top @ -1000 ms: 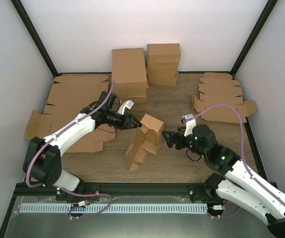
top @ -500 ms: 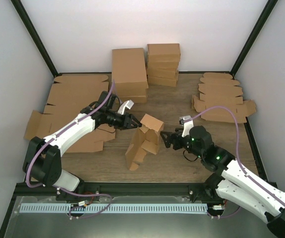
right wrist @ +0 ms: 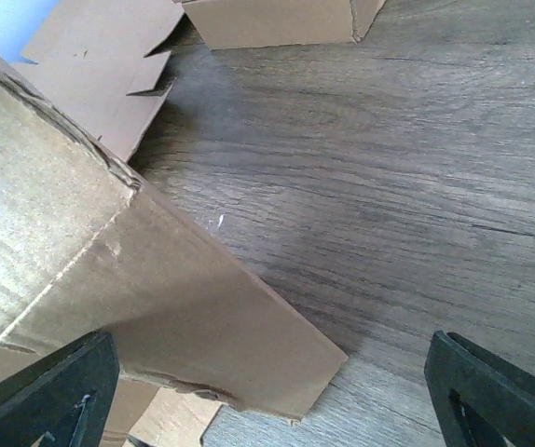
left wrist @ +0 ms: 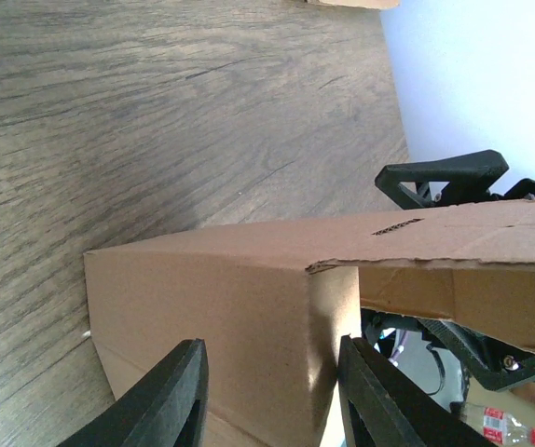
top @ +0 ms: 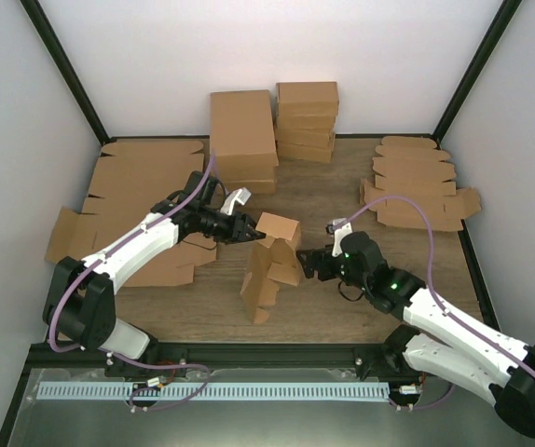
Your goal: Fold the paper box
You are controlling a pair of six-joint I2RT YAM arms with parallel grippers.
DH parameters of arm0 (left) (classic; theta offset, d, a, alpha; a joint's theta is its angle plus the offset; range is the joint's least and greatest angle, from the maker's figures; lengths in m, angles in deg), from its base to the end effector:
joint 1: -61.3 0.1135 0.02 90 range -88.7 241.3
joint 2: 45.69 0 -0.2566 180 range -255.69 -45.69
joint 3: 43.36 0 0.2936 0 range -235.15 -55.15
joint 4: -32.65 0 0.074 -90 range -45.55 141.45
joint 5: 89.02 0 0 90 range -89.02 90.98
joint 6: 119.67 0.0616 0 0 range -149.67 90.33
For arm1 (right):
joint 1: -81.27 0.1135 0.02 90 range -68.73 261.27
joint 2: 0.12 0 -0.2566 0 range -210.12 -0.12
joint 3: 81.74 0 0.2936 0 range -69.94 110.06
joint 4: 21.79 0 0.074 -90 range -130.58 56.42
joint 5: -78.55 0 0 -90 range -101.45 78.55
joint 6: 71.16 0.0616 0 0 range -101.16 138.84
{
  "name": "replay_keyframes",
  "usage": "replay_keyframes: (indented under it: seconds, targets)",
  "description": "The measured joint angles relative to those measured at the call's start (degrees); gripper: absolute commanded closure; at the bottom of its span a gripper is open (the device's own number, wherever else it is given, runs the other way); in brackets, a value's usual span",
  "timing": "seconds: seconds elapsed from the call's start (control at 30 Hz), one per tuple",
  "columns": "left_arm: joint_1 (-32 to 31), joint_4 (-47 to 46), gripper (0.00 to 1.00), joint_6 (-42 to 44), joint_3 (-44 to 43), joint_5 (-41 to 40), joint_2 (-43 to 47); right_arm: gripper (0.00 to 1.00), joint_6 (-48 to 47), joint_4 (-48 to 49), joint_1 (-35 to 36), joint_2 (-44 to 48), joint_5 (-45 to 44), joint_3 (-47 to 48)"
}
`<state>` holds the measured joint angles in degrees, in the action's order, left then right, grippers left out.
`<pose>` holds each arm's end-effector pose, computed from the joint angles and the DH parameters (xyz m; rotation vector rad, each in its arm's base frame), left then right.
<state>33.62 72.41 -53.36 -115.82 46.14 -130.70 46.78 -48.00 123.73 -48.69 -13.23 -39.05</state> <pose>0.2950 -0.2041 0.2124 0.4534 2.5521 -1.3414 0.1910 0.1722 0.2038 -0.2604 2.1945 0.6767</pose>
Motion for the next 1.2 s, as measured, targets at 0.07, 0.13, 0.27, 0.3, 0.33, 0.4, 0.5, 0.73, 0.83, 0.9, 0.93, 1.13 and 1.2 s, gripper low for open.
replay_keyframes:
  seconds: [0.07,0.13,0.27,0.3,0.33,0.4,0.5,0.73,0.83,0.9,0.93,1.13,1.2]
  targets:
    - [0.00,0.00,0.59,-0.09,0.00,-0.02,0.00,0.07,0.00,-0.42,0.00,0.20,-0.20,0.00]
    - [0.00,0.00,0.59,-0.11,0.00,-0.02,0.00,0.07,-0.04,-0.63,0.00,0.92,-0.20,0.00]
    - [0.00,-0.02,0.59,-0.13,0.00,-0.02,0.00,0.07,-0.31,-0.48,0.00,4.61,-0.70,0.20]
    - [0.00,-0.02,0.59,-0.13,0.00,-0.02,0.00,0.07,-0.44,-0.44,0.00,5.33,-1.07,0.35]
    - [0.00,0.00,0.59,-0.13,0.00,-0.02,0.00,0.07,-0.66,-0.42,0.00,5.77,-1.51,0.72]
    - [0.00,-0.02,0.59,-0.13,0.00,-0.02,0.00,0.07,-1.27,-0.37,-0.07,5.40,-2.16,2.16]
    - [0.00,0.00,0.59,-0.13,0.00,0.07,0.00,0.07,-2.01,-0.11,-0.11,2.62,-2.47,4.90]
    - [-0.07,-0.04,0.62,-0.37,0.00,0.81,0.15,0.11,-3.30,0.74,-0.17,-1.84,-2.23,6.45]
    - [-0.52,-0.22,0.63,-0.44,0.00,1.09,0.46,0.12,-3.58,0.72,-0.33,-2.84,-2.08,6.45]
    - [-1.03,-0.44,0.63,-0.55,0.00,1.22,0.48,0.12,-3.54,0.72,-0.46,-3.65,-1.97,6.45]
    - [-1.27,-0.48,0.63,-0.59,0.00,1.22,0.48,0.13,-3.52,0.70,-0.57,-4.00,-1.86,6.45]
    - [-2.82,-0.87,0.66,-0.79,0.00,1.20,0.48,0.17,-3.06,0.52,-0.76,-4.55,-1.01,5.90]
    - [-3.02,-0.92,0.66,-0.81,0.00,1.20,0.44,0.17,-2.97,0.26,-0.76,-4.50,-0.70,5.29]
